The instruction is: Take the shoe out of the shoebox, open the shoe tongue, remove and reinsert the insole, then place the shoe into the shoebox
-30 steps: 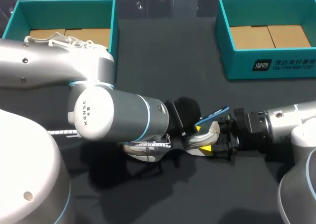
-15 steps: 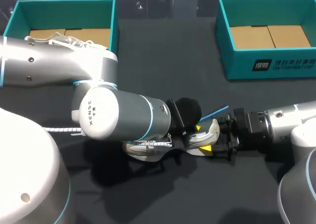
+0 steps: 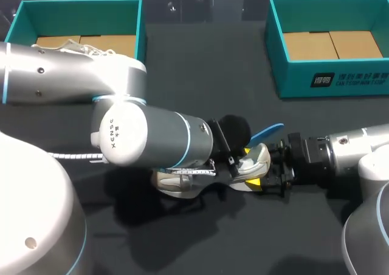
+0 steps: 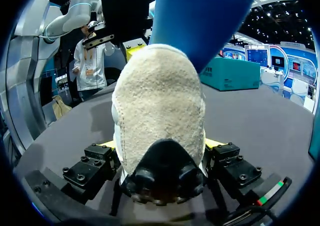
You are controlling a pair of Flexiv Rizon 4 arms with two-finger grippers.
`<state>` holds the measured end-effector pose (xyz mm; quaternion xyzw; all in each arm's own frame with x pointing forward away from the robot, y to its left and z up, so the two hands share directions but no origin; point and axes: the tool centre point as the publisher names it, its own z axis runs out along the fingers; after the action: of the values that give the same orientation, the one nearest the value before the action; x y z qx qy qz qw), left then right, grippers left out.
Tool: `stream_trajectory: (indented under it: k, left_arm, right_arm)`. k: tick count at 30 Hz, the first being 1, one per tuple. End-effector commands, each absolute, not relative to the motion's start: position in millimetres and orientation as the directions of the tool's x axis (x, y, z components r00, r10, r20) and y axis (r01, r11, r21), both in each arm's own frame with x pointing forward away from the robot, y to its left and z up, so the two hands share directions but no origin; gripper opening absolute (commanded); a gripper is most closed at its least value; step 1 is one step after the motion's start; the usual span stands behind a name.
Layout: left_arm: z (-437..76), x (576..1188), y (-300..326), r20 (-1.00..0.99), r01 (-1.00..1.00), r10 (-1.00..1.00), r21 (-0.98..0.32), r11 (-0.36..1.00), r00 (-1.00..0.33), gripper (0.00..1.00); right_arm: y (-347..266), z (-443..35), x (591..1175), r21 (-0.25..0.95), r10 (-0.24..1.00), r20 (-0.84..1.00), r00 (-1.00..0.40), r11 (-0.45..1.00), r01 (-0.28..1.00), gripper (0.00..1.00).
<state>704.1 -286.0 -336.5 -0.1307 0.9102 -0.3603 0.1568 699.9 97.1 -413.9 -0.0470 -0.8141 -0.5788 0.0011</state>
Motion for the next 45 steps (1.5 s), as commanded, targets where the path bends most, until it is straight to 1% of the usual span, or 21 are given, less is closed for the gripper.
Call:
stream_trajectory:
  k: [1,9,11,24,33,35,37,45]
  left_arm:
    - [-324.4,703.2,-286.1,-0.167,-0.136,-0.341,-0.693,0.708,-0.925,0.00]
    - [-298.3,693.1,-291.6,-0.092,-0.151,-0.299,-0.703,0.695,-0.950,0.00]
    - [-284.4,687.4,-287.8,-0.051,-0.159,-0.269,-0.696,0.700,-0.962,0.00]
    - [-284.4,687.4,-287.8,-0.051,-0.159,-0.269,-0.696,0.700,-0.962,0.00]
    - [-218.6,666.2,-272.0,-0.017,-0.147,-0.270,-0.805,0.575,-0.963,0.00]
    - [-203.3,659.5,-266.8,0.023,-0.163,-0.253,-0.819,0.550,-0.967,0.00]
    - [-184.1,655.1,-257.3,0.155,-0.241,-0.203,-0.818,0.522,-0.967,0.00]
    - [-184.1,655.1,-257.3,0.155,-0.241,-0.203,-0.818,0.522,-0.967,0.00]
  right_arm:
    - [100.7,-416.8,701.9,0.941,0.077,0.057,-0.995,0.330,0.079,0.00]
    - [100.7,-416.8,701.9,0.941,0.077,0.057,-0.995,0.330,0.079,0.00]
    - [100.7,-416.8,701.9,0.941,0.077,0.057,-0.995,0.330,0.079,0.00]
    - [100.7,-416.8,701.9,0.941,0.077,0.057,-0.995,0.330,0.079,0.00]
    - [100.7,-416.8,701.9,0.941,0.077,0.057,-0.995,0.330,0.079,0.00]
    - [100.7,-416.8,701.9,0.941,0.077,0.057,-0.995,0.330,0.079,0.00]
    - [100.7,-416.8,701.9,0.941,0.077,0.057,-0.995,0.330,0.079,0.00]
    - [100.7,-416.8,701.9,0.941,0.077,0.057,-0.995,0.330,0.079,0.00]
